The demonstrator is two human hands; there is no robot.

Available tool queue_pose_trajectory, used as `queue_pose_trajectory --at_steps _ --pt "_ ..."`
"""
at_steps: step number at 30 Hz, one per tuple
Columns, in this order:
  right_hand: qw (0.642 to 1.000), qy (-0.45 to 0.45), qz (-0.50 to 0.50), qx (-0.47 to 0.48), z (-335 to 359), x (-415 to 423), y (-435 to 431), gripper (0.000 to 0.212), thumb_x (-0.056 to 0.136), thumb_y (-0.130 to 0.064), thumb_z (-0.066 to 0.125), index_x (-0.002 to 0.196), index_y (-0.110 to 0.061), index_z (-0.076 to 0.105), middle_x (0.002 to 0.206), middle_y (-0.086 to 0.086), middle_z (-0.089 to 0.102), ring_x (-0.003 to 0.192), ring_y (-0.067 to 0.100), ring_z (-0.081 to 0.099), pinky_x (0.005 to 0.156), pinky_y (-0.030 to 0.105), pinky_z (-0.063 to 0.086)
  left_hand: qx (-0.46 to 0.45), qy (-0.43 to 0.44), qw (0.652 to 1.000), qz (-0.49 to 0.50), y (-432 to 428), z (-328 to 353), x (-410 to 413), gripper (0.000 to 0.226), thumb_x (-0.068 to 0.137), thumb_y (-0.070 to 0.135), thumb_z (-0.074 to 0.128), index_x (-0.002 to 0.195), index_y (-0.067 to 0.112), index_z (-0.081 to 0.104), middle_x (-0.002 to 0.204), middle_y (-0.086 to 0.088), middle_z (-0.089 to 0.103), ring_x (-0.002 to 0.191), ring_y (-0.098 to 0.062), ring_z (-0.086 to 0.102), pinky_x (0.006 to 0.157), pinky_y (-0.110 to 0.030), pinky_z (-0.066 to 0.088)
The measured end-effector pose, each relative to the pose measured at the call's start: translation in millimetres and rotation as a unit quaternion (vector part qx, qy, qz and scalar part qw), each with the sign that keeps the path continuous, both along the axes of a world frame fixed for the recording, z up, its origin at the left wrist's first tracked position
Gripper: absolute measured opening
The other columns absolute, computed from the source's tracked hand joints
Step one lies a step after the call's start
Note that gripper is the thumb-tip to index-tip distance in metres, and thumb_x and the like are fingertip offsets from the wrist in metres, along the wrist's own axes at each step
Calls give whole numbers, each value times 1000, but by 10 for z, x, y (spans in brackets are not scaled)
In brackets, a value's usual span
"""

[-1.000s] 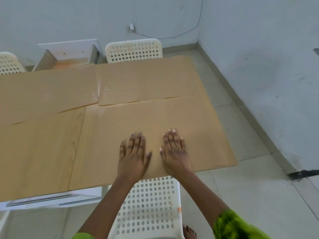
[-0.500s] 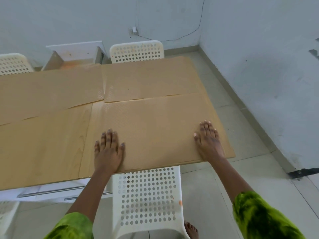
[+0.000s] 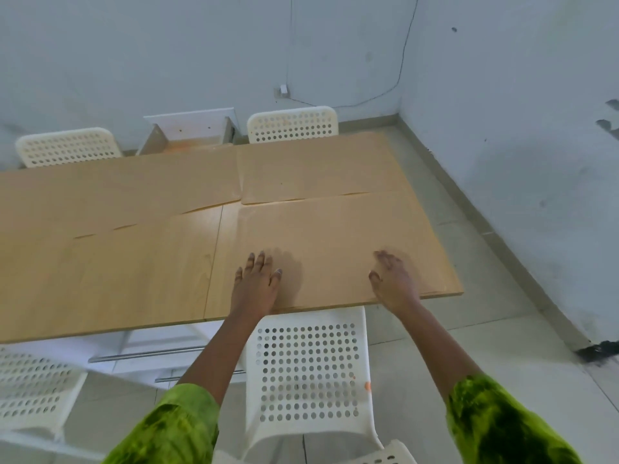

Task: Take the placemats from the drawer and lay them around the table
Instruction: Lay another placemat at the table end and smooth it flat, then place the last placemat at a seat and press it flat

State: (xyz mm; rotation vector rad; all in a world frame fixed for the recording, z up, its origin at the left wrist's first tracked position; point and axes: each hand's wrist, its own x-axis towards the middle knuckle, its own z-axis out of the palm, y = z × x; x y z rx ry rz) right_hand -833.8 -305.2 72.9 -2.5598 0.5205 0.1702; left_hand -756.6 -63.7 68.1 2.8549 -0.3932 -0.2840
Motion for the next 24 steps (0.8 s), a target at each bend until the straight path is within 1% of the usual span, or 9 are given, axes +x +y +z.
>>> queue_pose_trajectory --at_steps 2,4,7,9,11,13,15,19,24 --pt "999 -16 -8 45 48 -116 163 47 97 -16 38 143 -11 34 151 7 34 142 22 24 114 35 24 -68 -9 997 26 28 153 -166 45 100 26 32 141 9 41 147 -10 43 137 -24 37 110 -37 31" --pt "996 -35 -7 81 64 -184 312 42 95 -11 38 137 -10 43 144 9 44 135 23 34 110 34 31 -126 -25 990 62 73 280 -318 37 97 21 38 128 8 56 131 -9 58 120 -25 54 96 -34 42" --pt "989 -46 -14 139 160 -240 513 38 95 -7 37 131 -9 50 136 8 52 117 20 52 94 27 39 -176 -25 979 100 189 416 -540 32 96 18 41 117 7 62 119 -8 65 105 -22 60 84 -28 41" --pt "984 -50 -10 171 210 -280 665 36 96 -8 36 129 -9 52 133 7 55 112 19 54 87 23 37 -217 -9 968 125 301 474 -662 31 96 19 41 116 8 63 116 -7 66 96 -17 59 81 -26 40" --pt "978 -61 -6 199 255 -284 845 34 96 -8 36 125 -10 55 129 6 58 109 18 55 85 23 37 -251 6 956 154 472 546 -752 30 96 18 42 114 8 64 112 -7 67 88 -14 56 79 -26 41" --pt "969 -65 -9 237 264 -237 1085 32 95 -7 37 118 -12 59 120 5 61 102 18 57 84 26 41 -270 12 946 179 729 591 -809 28 96 18 44 114 10 64 112 -6 67 88 -13 54 78 -23 39" --pt "957 -57 -8 284 251 -198 1332 30 92 -4 39 110 -14 60 107 3 61 102 21 59 83 29 44 -288 20 937 197 999 595 -818 28 95 19 46 114 11 64 114 -6 66 93 -14 55 78 -23 38" --pt "933 -69 -15 352 198 -59 1996 25 92 -1 37 96 -12 59 97 6 60 84 21 60 66 21 45 -285 20 932 222 1689 605 -779 28 95 21 48 116 9 63 117 -6 65 107 -21 58 82 -23 38" --pt "909 -79 -75 403 167 129 2990 29 89 5 33 91 -10 57 87 6 59 63 14 56 57 20 41 -275 38 935 220 2695 569 -579 28 95 20 46 115 9 62 114 -9 66 105 -26 59 82 -28 41"
